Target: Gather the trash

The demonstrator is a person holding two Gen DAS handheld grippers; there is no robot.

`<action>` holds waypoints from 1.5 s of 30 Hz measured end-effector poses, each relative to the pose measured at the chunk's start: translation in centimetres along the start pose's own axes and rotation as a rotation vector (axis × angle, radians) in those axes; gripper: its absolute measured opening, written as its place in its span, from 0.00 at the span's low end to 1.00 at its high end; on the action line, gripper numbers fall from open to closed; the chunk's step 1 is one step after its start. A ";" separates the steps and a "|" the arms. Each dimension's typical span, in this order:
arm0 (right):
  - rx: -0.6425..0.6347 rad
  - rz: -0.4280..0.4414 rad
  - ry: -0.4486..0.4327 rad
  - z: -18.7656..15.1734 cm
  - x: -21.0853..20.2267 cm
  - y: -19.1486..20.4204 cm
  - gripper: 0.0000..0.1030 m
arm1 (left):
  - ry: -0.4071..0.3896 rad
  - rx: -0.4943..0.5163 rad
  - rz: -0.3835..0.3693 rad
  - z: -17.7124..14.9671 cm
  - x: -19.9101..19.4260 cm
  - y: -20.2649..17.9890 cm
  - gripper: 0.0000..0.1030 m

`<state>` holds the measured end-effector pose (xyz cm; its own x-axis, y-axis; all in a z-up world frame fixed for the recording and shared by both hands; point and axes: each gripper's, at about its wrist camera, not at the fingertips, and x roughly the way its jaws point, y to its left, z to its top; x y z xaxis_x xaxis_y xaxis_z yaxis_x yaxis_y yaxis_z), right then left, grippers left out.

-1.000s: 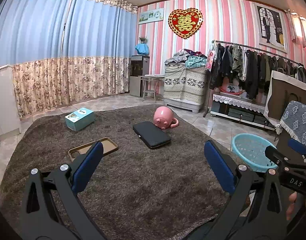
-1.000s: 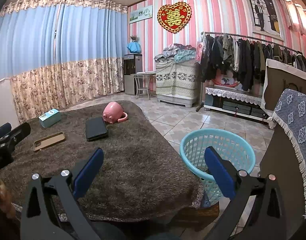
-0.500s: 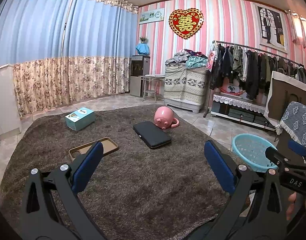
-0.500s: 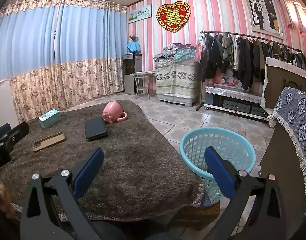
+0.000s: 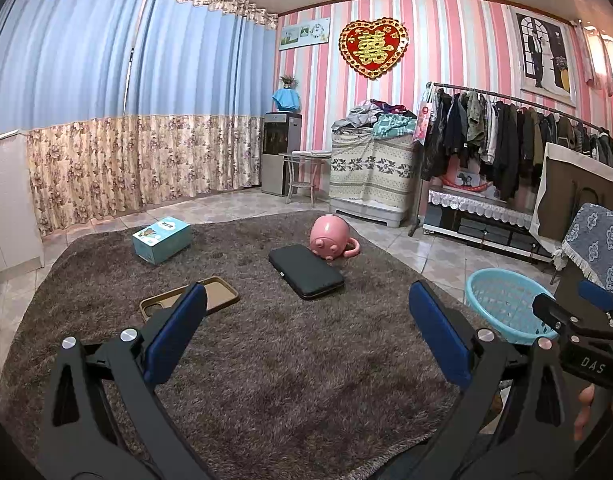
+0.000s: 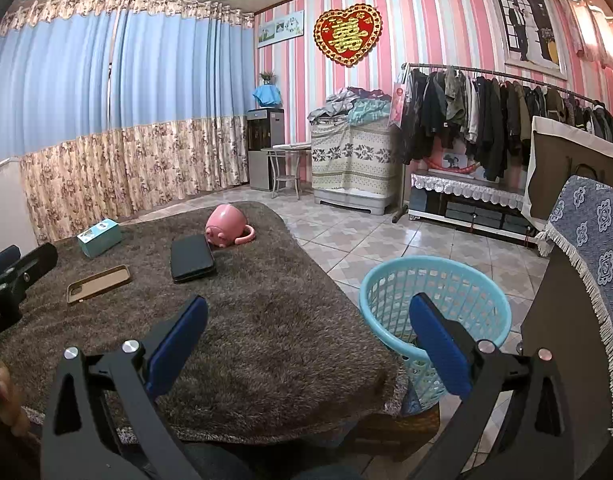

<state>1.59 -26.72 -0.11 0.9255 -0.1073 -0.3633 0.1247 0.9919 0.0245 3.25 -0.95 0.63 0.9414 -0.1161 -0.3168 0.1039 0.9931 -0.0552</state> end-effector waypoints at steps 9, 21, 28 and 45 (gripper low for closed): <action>0.001 -0.005 -0.012 0.4 -0.1 -0.1 0.96 | -0.007 0.005 0.001 0.3 -0.1 -0.1 0.95; 0.000 -0.004 -0.012 0.4 -0.1 0.0 0.96 | -0.008 0.005 0.000 0.3 -0.1 0.0 0.95; 0.002 -0.002 -0.010 0.4 -0.1 0.1 0.96 | -0.007 0.007 0.004 0.3 -0.2 -0.2 0.95; 0.002 -0.002 -0.011 0.3 -0.1 0.1 0.96 | -0.009 0.007 0.005 0.3 -0.2 -0.1 0.95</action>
